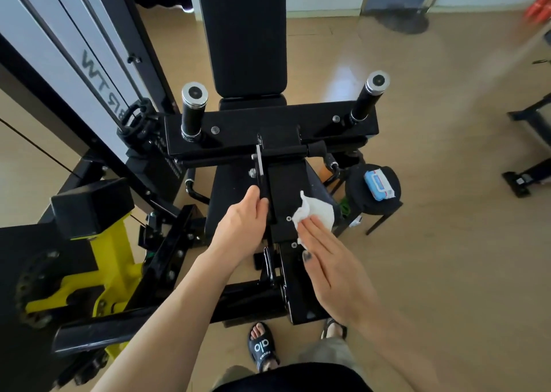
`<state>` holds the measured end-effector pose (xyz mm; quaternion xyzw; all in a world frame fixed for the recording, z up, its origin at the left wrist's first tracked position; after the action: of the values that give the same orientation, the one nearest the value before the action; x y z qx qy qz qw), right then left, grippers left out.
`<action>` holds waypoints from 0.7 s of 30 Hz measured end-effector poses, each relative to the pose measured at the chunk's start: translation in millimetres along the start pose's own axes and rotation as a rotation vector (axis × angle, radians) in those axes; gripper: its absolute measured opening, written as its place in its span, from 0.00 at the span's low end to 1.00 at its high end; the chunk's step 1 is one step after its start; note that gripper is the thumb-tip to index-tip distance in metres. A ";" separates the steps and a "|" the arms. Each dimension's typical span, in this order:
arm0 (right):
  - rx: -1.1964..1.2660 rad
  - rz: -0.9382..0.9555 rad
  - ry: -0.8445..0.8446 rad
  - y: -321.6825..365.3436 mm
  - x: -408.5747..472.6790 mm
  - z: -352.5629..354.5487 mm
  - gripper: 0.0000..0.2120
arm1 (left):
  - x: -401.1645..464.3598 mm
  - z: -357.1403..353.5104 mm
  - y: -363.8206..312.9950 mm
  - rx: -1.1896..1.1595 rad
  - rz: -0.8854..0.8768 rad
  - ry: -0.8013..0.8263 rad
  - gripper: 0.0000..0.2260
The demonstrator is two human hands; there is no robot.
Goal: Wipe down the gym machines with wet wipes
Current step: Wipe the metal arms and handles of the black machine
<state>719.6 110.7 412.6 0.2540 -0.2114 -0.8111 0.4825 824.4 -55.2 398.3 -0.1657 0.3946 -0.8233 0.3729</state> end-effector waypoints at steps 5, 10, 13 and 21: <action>-0.002 -0.012 0.000 14.8 45.8 9.2 0.25 | 0.7 1.3 -1.8 0.026 -0.020 -0.012 0.12; 0.012 -0.006 0.001 -3.7 -0.3 1.6 0.24 | -15.4 9.2 -14.5 0.172 -0.090 -0.014 0.14; -0.060 0.001 0.000 -13.1 -41.6 -12.3 0.25 | -35.7 4.5 -24.6 0.168 -0.183 -0.021 0.12; -0.347 0.106 -0.039 -9.5 -70.4 -31.2 0.27 | -44.0 -1.7 -24.7 0.054 -0.305 -0.022 0.09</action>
<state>760.9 174.5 397.2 0.1398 -0.0907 -0.8138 0.5568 840.8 -11.4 417.3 -0.2228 0.3385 -0.8788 0.2521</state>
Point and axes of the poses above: each hand's wrist, its own x-axis towards the middle knuckle, its own z-axis out of the back of the hand, y = z × x, the point moved 6 cm from there along x, towards the middle knuckle, and after that the axes turned 14 degrees about -z, right-handed, at the moved point
